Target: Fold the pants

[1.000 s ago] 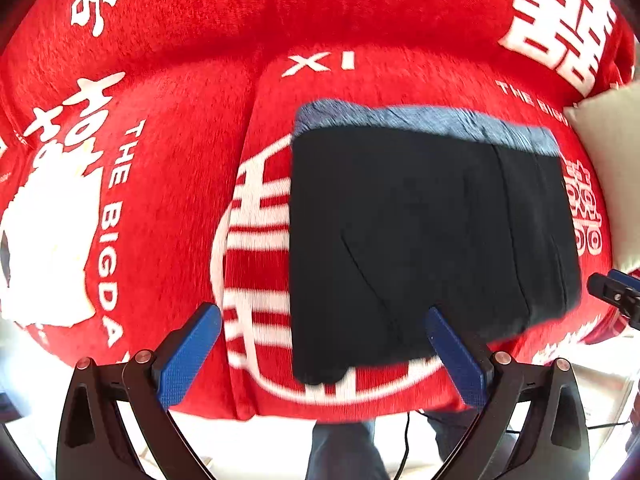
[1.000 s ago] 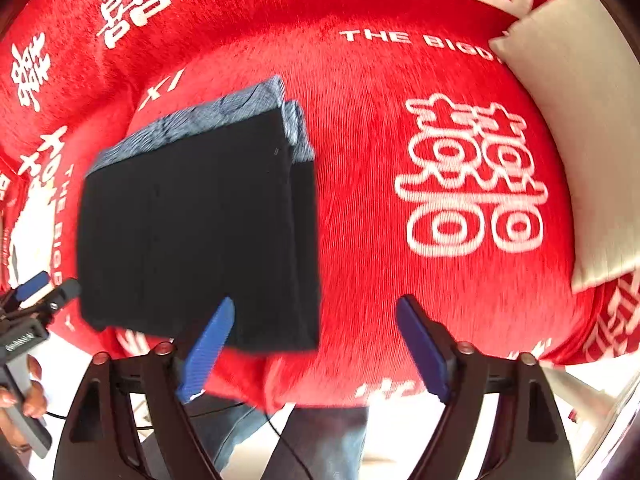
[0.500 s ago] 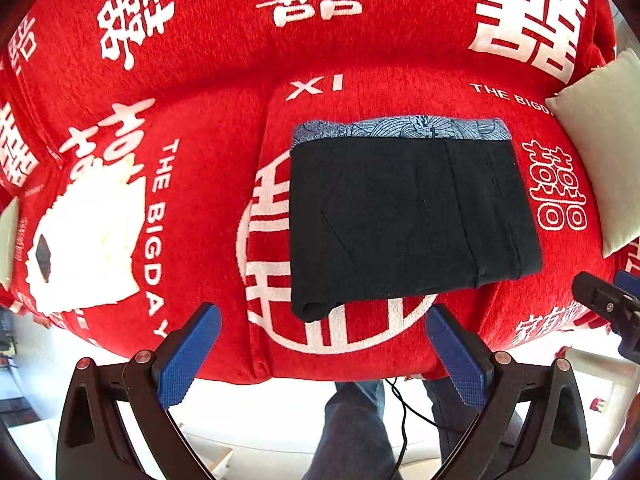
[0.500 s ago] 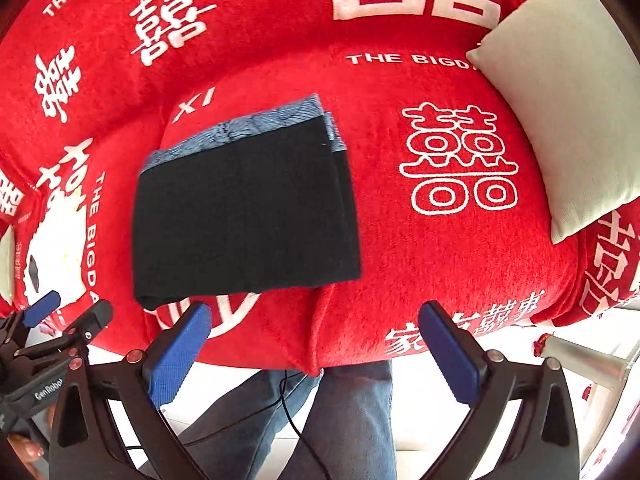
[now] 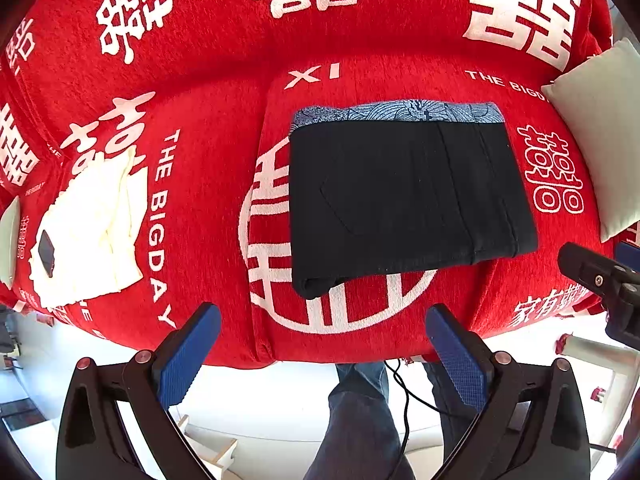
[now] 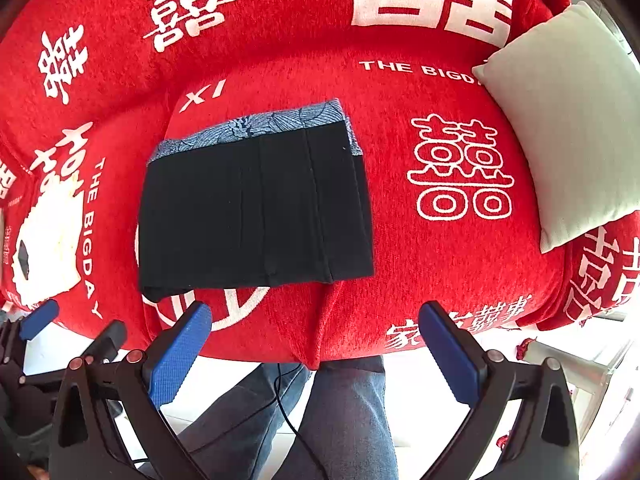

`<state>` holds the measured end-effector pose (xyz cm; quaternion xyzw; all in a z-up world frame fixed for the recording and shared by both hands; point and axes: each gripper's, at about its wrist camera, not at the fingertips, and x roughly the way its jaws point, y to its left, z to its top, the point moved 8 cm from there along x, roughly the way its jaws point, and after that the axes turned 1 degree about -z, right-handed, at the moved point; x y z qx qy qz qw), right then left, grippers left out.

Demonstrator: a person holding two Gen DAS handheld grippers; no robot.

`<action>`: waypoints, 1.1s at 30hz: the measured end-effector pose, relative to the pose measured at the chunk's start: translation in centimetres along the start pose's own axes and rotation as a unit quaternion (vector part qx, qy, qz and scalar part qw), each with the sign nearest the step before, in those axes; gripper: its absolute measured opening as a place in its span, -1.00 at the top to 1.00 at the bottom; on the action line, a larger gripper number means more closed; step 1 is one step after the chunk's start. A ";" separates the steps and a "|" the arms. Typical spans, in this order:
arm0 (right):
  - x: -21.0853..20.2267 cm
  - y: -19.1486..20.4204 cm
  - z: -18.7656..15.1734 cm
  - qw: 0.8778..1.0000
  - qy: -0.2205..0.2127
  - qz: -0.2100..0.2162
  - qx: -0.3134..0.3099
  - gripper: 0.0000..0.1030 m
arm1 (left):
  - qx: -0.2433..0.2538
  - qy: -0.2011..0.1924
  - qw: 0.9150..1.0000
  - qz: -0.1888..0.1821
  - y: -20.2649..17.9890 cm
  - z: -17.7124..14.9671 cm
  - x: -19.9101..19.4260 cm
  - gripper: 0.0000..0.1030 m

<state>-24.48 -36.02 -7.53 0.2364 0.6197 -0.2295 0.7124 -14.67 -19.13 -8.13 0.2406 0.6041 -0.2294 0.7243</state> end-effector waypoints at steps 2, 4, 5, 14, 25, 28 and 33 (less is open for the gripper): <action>-0.1 0.3 0.2 1.000 0.000 -0.002 -0.005 -1.00 | 0.001 0.001 1.000 -0.003 -0.1 0.1 -0.1 -1.00; -0.2 0.5 0.3 1.000 0.000 -0.003 -0.007 -1.00 | 0.004 0.000 1.000 -0.004 -0.1 0.3 -0.2 -1.00; -0.2 0.7 0.3 1.000 0.000 -0.004 -0.008 -1.00 | 0.005 -0.001 1.000 -0.004 -0.2 0.4 -0.3 -1.00; -0.4 1.0 0.5 1.000 0.002 -0.012 -0.017 -1.00 | 0.005 -0.006 1.000 -0.012 -0.1 1.2 -0.6 -0.99; -0.9 1.5 0.6 0.999 -0.008 -0.020 -0.028 -1.00 | 0.018 -0.007 1.000 -0.005 0.0 1.0 -0.6 -0.99; -0.9 1.6 0.5 0.999 -0.011 -0.022 -0.030 -1.00 | 0.019 -0.008 1.000 -0.006 0.1 0.9 -0.7 -1.00; -1.1 1.9 0.3 0.999 -0.013 -0.025 -0.032 -1.00 | 0.015 -0.014 1.000 -0.006 0.4 0.9 -0.9 -1.00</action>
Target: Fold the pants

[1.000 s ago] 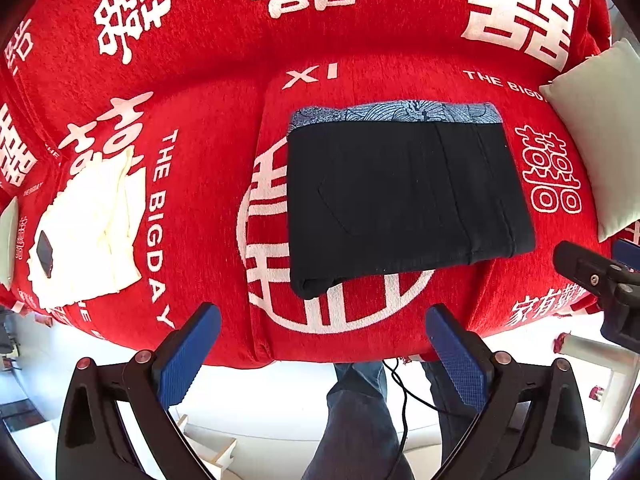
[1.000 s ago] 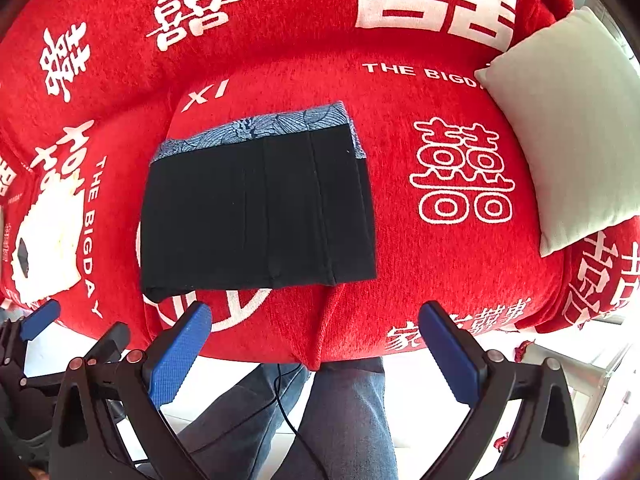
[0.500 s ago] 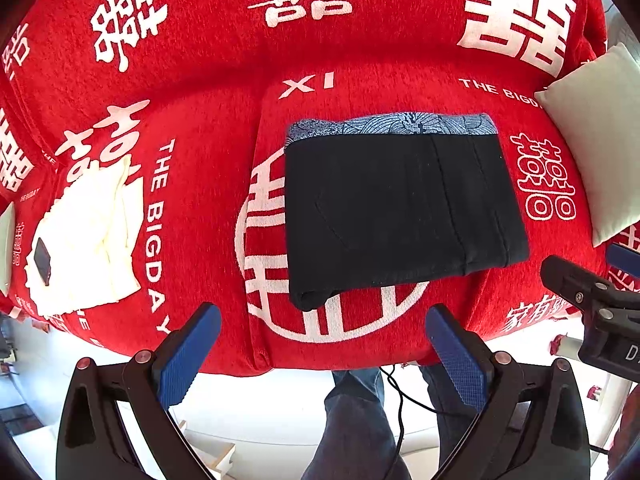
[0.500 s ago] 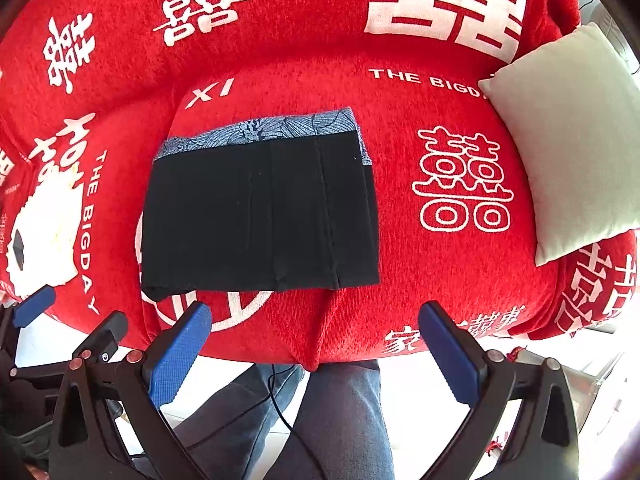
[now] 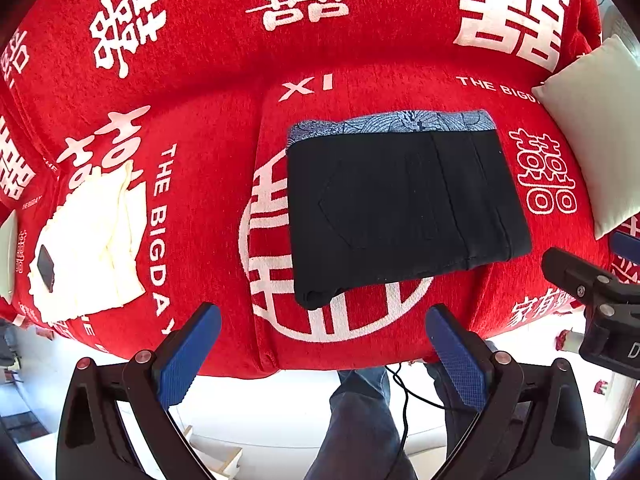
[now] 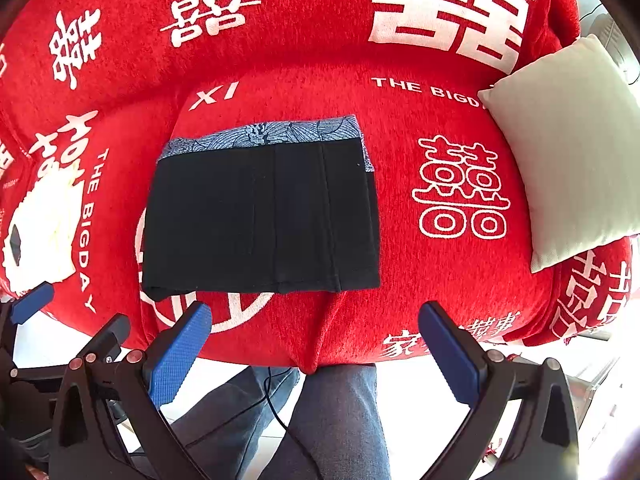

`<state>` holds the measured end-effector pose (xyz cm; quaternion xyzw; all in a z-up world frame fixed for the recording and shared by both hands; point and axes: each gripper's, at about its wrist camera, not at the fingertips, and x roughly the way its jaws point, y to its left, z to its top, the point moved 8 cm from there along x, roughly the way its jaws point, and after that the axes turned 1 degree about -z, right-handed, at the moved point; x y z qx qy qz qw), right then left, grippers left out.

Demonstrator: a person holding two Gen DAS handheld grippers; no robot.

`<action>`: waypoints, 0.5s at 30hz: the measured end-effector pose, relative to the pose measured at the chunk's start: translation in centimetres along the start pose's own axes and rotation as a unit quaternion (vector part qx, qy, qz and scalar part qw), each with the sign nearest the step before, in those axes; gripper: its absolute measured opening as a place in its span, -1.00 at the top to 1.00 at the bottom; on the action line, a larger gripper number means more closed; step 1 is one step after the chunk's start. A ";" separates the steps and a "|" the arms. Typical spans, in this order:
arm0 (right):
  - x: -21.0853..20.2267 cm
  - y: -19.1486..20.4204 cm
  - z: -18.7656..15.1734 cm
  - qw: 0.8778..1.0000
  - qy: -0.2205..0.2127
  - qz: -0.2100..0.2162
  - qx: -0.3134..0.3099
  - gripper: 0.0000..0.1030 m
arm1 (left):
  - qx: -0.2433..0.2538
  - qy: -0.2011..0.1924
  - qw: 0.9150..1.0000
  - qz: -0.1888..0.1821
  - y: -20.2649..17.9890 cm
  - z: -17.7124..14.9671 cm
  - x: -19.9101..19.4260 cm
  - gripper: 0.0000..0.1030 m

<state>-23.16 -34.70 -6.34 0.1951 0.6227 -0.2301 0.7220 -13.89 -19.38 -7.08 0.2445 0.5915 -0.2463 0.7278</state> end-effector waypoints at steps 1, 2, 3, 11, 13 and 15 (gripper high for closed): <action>0.0 0.1 0.1 1.000 0.000 -0.001 -0.001 -1.00 | -0.001 -0.001 1.000 0.000 0.1 0.0 0.0 -1.00; -0.1 0.1 0.0 1.000 -0.001 -0.002 -0.003 -1.00 | -0.002 -0.001 1.000 -0.001 0.1 0.0 0.0 -1.00; -0.1 0.2 0.0 1.000 -0.003 -0.003 -0.004 -1.00 | -0.003 -0.001 1.000 -0.001 0.2 0.0 0.0 -1.00; -0.6 0.5 -0.2 1.000 -0.008 -0.008 -0.009 -1.00 | -0.007 -0.007 1.000 -0.005 0.5 -0.2 -0.3 -0.99; -0.7 0.6 -0.3 1.000 -0.010 -0.010 -0.009 -1.00 | -0.007 -0.009 1.000 -0.006 0.5 -0.1 -0.4 -0.99; -0.9 0.6 -0.3 1.000 -0.012 -0.010 -0.009 -1.00 | -0.006 -0.012 1.000 -0.007 0.5 0.0 -0.5 -0.99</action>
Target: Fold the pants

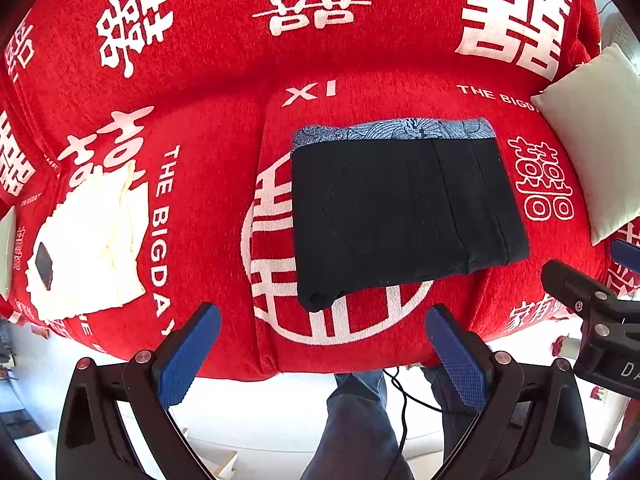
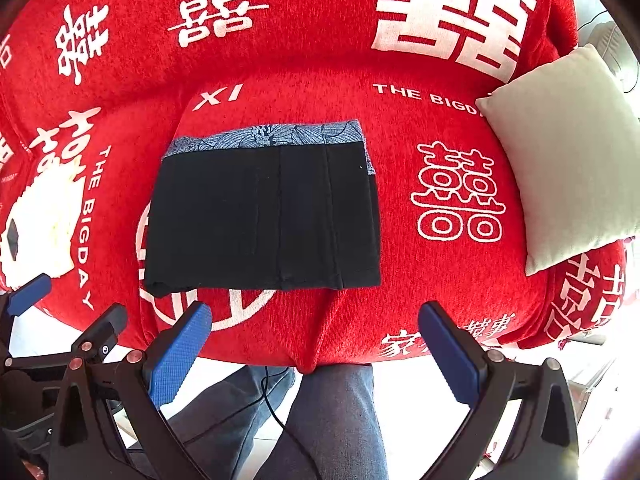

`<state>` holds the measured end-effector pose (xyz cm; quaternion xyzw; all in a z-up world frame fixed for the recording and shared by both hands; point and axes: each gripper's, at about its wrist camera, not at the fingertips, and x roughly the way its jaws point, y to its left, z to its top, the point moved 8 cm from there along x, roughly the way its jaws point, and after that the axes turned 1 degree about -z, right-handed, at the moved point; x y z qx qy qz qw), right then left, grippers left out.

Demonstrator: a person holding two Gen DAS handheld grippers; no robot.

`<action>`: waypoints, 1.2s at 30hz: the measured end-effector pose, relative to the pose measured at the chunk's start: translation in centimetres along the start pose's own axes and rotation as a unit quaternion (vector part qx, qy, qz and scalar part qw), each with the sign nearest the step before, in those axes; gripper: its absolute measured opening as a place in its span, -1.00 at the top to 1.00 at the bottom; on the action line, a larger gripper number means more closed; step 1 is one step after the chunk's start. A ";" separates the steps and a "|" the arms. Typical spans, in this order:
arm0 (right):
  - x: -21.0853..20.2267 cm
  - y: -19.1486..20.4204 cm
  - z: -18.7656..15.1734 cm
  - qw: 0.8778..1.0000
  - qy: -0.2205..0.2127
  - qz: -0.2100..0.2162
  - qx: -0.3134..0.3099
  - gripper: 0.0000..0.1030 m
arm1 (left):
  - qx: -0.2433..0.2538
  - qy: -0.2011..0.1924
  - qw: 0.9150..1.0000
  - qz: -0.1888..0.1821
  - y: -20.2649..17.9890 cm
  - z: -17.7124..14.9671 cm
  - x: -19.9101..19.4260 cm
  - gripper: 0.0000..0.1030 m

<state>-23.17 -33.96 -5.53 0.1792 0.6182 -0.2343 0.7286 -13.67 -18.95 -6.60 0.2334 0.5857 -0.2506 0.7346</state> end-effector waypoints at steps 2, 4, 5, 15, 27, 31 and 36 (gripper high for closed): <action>-0.1 0.0 0.0 1.000 -0.001 -0.001 0.001 -1.00 | 0.003 -0.003 1.000 0.001 -0.1 0.1 -0.1 -1.00; -0.3 0.0 0.0 1.000 -0.004 -0.002 0.002 -1.00 | 0.005 -0.005 1.000 0.001 -0.1 0.1 -0.2 -0.99; -0.4 0.0 0.1 1.000 -0.005 -0.002 0.002 -1.00 | 0.006 -0.006 1.000 0.001 -0.2 0.2 -0.3 -0.99; -0.8 -0.1 0.2 1.000 -0.009 -0.005 0.003 -1.00 | 0.008 -0.011 1.000 0.002 -0.2 0.3 -0.5 -1.00; -0.8 0.2 0.0 1.000 -0.009 -0.003 0.000 -1.00 | 0.007 -0.008 1.000 0.006 -0.1 0.2 -0.4 -1.00; -0.6 0.3 0.0 1.000 -0.007 -0.001 0.000 -1.00 | 0.007 -0.008 1.000 0.008 0.0 0.1 -0.5 -1.00; -0.5 0.4 -0.1 1.000 -0.006 0.001 -0.003 -1.00 | 0.008 -0.006 1.000 0.011 0.1 0.0 -0.4 -1.00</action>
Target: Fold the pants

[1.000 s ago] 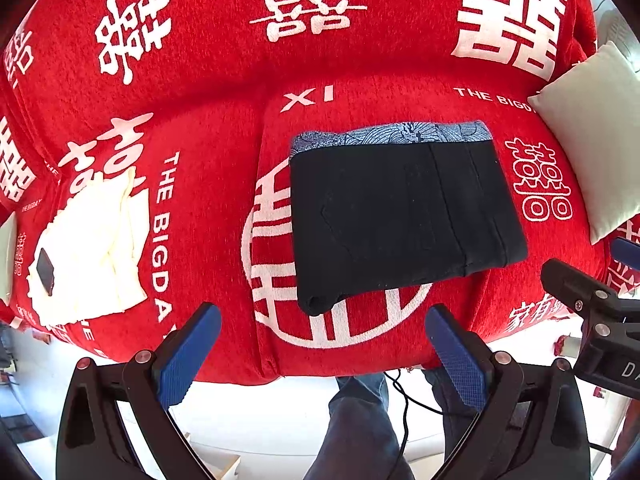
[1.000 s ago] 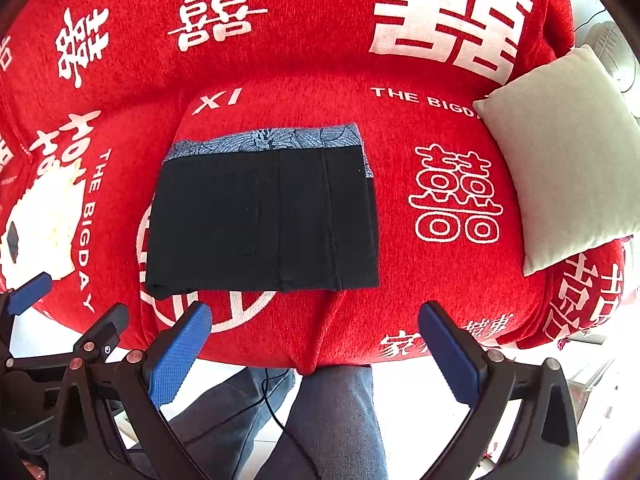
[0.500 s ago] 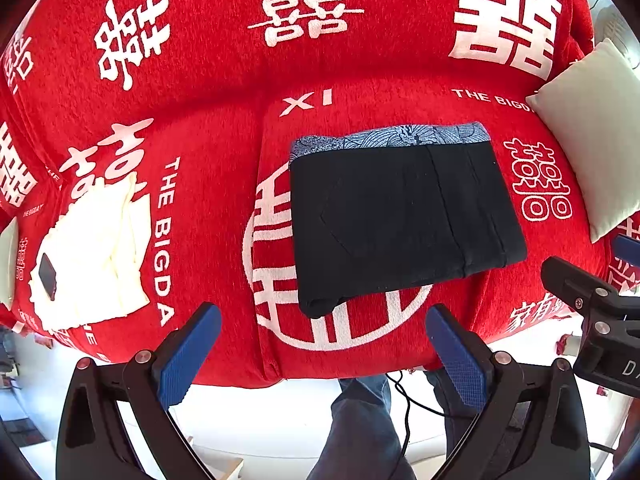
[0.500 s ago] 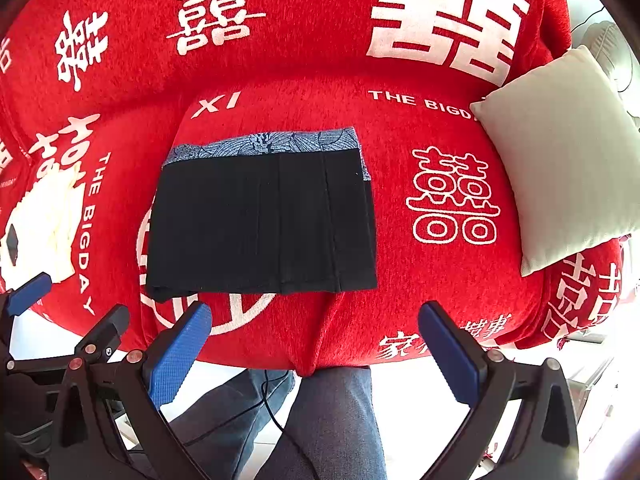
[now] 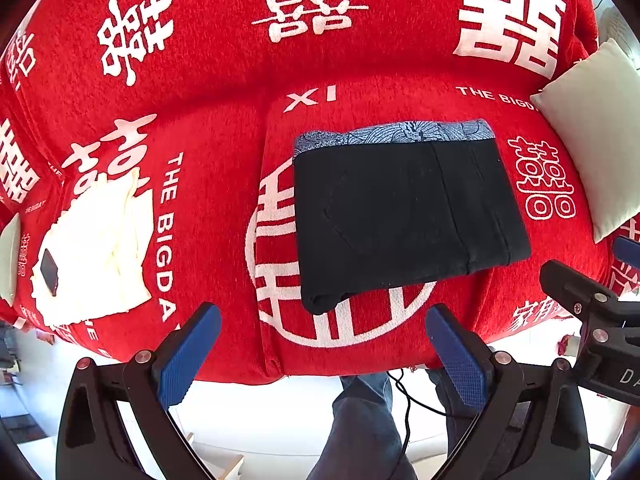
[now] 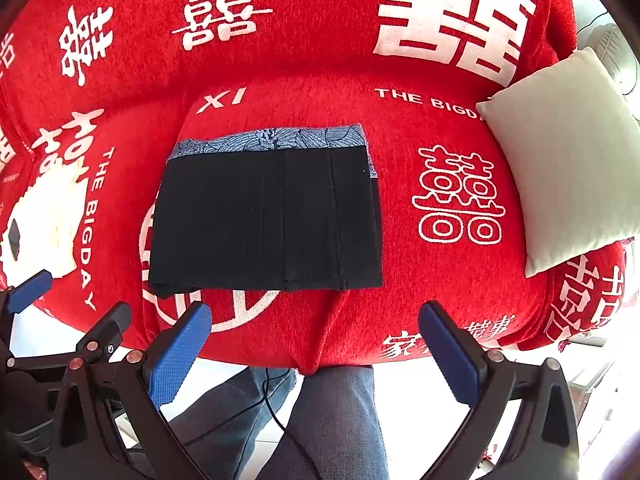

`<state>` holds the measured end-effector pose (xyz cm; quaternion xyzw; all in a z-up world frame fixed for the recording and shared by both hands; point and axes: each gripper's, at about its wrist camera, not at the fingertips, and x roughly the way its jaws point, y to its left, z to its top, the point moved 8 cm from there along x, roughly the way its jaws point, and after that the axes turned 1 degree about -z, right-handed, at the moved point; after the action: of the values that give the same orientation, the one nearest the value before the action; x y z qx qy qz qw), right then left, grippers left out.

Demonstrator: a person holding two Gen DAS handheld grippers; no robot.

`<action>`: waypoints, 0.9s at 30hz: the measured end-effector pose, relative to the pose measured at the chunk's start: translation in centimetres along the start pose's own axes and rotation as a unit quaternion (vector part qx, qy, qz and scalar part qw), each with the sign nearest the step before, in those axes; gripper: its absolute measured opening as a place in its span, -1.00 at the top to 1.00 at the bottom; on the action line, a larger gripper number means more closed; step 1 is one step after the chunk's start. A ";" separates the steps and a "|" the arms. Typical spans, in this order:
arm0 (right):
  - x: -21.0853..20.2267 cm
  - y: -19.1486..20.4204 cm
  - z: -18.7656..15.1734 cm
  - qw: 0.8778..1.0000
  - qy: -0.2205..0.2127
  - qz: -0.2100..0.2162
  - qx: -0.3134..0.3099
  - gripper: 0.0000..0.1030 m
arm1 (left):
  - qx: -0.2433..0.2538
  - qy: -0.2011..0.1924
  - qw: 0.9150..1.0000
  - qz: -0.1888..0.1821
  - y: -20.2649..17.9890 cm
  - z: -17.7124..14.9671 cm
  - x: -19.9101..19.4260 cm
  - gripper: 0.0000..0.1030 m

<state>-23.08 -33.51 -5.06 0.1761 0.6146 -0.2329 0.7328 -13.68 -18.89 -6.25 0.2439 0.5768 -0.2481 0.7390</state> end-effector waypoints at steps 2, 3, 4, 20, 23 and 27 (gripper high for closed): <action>0.0 0.0 0.0 1.000 0.000 0.001 0.000 -1.00 | 0.000 0.001 1.000 0.001 0.0 -0.1 0.0 -1.00; 0.1 0.1 0.0 1.000 0.000 0.001 0.000 -1.00 | 0.000 0.001 1.000 0.001 0.0 -0.1 0.0 -1.00; 0.1 0.1 0.0 1.000 0.001 0.001 0.000 -1.00 | 0.000 0.001 1.000 0.001 0.0 -0.1 0.1 -1.00; 0.3 0.4 -0.2 1.000 0.004 0.005 -0.002 -1.00 | 0.001 0.008 1.000 0.009 0.0 -0.5 0.3 -1.00; 0.4 0.5 -0.2 1.000 0.003 0.006 -0.003 -1.00 | 0.000 0.008 1.000 0.010 0.0 -0.5 0.3 -0.99; 0.4 0.4 -0.3 1.000 0.004 0.006 -0.003 -1.00 | -0.002 0.011 1.000 0.008 -0.1 -0.5 0.3 -1.00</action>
<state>-22.98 -33.04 -5.49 0.1787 0.6171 -0.2262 0.7322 -14.02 -18.65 -6.70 0.2503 0.5829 -0.2384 0.7353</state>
